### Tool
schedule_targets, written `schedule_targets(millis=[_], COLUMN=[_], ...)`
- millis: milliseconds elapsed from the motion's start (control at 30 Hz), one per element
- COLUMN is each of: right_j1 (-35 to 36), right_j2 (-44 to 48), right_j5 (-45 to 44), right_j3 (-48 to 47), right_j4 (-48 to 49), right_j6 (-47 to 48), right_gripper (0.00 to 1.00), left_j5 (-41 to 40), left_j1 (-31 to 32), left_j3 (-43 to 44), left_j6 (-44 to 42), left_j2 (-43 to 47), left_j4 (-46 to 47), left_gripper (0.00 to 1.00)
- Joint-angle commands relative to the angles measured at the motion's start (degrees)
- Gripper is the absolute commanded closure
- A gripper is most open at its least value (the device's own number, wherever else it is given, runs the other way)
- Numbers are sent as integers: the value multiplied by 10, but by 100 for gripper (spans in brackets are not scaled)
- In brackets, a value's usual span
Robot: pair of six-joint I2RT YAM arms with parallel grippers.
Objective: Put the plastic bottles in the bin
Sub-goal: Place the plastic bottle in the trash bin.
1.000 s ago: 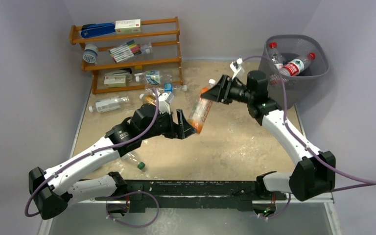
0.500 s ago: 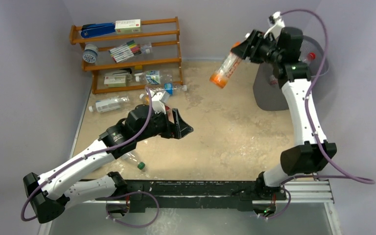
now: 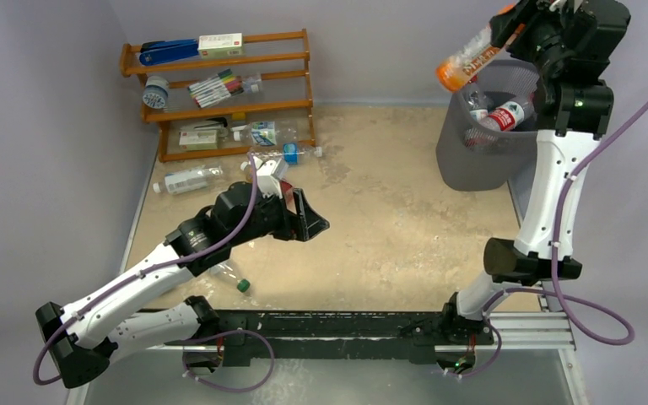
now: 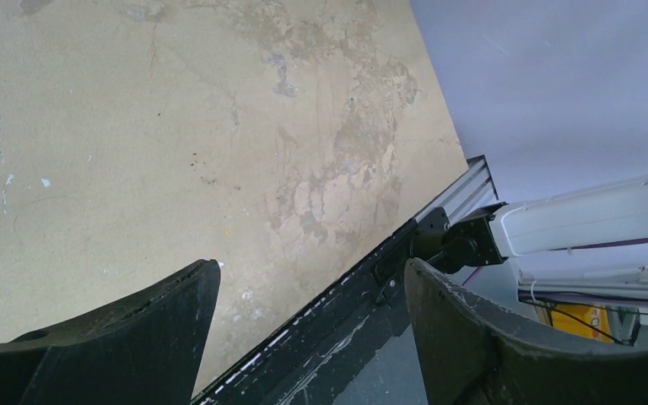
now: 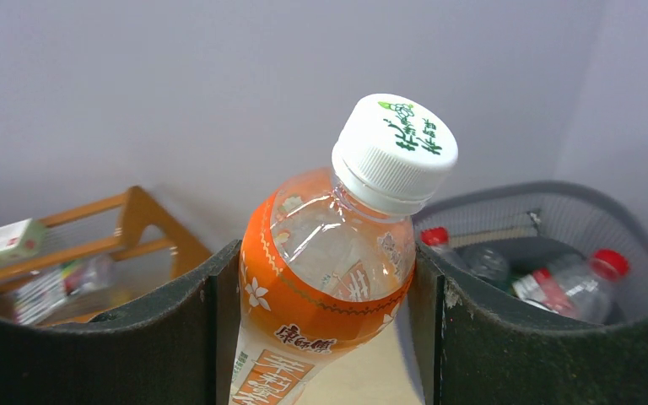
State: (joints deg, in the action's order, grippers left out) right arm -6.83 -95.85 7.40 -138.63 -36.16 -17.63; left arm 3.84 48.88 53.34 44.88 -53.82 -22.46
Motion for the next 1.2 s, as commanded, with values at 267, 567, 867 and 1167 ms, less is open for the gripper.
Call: schedule_targets(millis=[267, 567, 867, 1167], right_j1=[-109, -160, -163, -162], right_j2=[9, -18, -75, -85], right_j5=[-75, -14, 31, 38], right_j3=[42, 79, 85, 78], right_j4=[12, 25, 29, 7], right_j6=[29, 5, 11, 22], right_gripper=[46, 46, 34, 12], left_j5=[-26, -26, -33, -32], left_j1=[0, 1, 1, 1], left_j3=[10, 8, 14, 22], left_j6=[-31, -28, -30, -28], left_j2=[28, 24, 28, 14], left_j4=[-41, -37, -52, -47], left_gripper=[20, 20, 20, 20])
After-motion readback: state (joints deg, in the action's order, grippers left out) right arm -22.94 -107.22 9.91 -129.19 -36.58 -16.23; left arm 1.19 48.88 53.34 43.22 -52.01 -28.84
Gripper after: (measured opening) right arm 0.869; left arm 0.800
